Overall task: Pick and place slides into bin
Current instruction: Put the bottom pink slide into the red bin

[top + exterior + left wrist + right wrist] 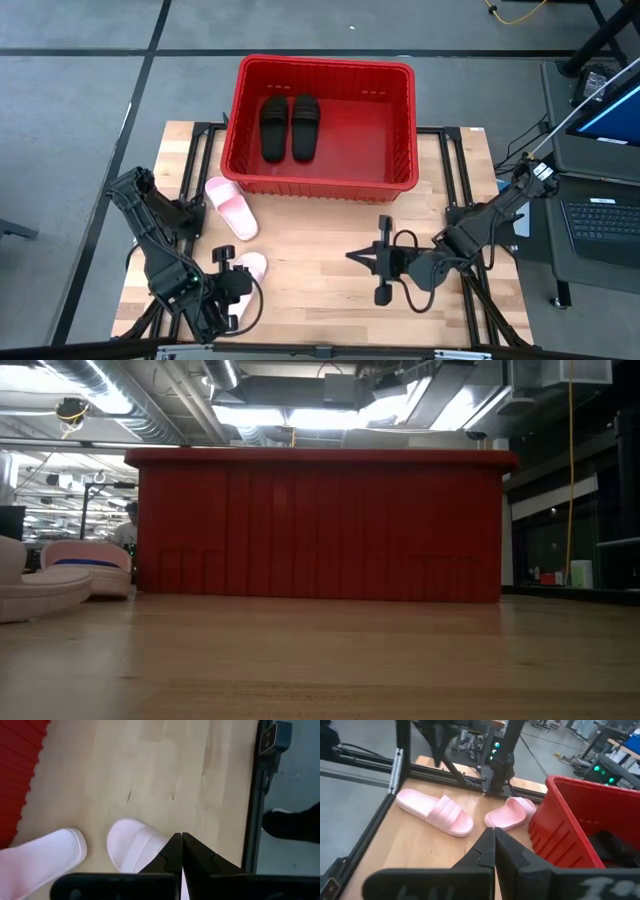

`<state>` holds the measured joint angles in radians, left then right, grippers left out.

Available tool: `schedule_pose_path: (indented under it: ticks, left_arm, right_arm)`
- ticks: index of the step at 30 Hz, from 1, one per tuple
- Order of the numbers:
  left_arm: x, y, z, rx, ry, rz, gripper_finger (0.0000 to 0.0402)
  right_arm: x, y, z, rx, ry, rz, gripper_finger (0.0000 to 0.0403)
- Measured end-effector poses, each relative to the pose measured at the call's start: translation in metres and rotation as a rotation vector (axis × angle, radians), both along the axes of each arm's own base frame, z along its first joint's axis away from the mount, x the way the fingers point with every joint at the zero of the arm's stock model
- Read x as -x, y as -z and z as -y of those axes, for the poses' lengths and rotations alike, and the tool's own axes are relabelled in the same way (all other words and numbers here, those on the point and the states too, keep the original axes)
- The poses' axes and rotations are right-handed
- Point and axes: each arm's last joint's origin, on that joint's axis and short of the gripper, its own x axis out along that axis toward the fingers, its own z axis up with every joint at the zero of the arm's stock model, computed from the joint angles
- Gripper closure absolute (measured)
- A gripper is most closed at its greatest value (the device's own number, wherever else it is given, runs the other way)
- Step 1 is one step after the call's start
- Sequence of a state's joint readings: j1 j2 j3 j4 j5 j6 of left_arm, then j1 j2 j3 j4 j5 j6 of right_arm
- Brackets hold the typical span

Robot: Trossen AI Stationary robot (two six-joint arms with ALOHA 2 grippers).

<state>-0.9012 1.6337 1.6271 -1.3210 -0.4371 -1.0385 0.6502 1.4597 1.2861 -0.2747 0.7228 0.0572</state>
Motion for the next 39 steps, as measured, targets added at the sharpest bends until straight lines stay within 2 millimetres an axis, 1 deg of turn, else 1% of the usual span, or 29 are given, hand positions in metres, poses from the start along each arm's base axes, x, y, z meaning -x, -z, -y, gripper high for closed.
schedule_pose_path:
  ticks: [2, 5, 10, 15, 20, 24, 31, 39]
  left_arm:
    - [0.0, 0.0, 0.0, 0.007, 0.003, -0.009, 0.0395]
    - [0.0, 0.0, 0.0, 0.008, 0.005, -0.01, 0.0378]
    - [0.0, 0.0, 0.0, 0.009, 0.004, -0.006, 0.0331]
    - [-0.001, 0.0, 0.0, -0.006, -0.002, 0.009, 0.0282]
    - [-0.002, 0.006, 0.004, -0.031, 0.003, -0.013, 0.025]
    - [0.003, 0.019, 0.013, -0.076, -0.019, -0.059, 0.0243]
    - [0.008, 0.043, 0.03, -0.152, -0.072, -0.121, 0.0242]
    - [0.012, 0.061, 0.039, -0.212, -0.113, -0.179, 0.0242]
  right_arm:
    - [-0.003, 0.001, 0.003, -0.015, 0.017, 0.0, 0.0398]
    - [-0.006, 0.004, 0.004, -0.013, 0.028, -0.008, 0.0398]
    - [-0.011, 0.009, 0.005, -0.021, 0.028, -0.022, 0.0398]
    - [-0.011, 0.01, 0.005, -0.039, 0.033, -0.025, 0.0398]
    - [-0.011, 0.01, 0.005, -0.056, 0.04, -0.024, 0.0398]
    - [-0.011, 0.01, 0.004, -0.076, 0.048, -0.022, 0.0398]
    - [-0.011, 0.01, 0.004, -0.07, 0.045, -0.025, 0.0398]
    - [-0.009, 0.014, 0.005, -0.047, 0.048, -0.061, 0.0398]
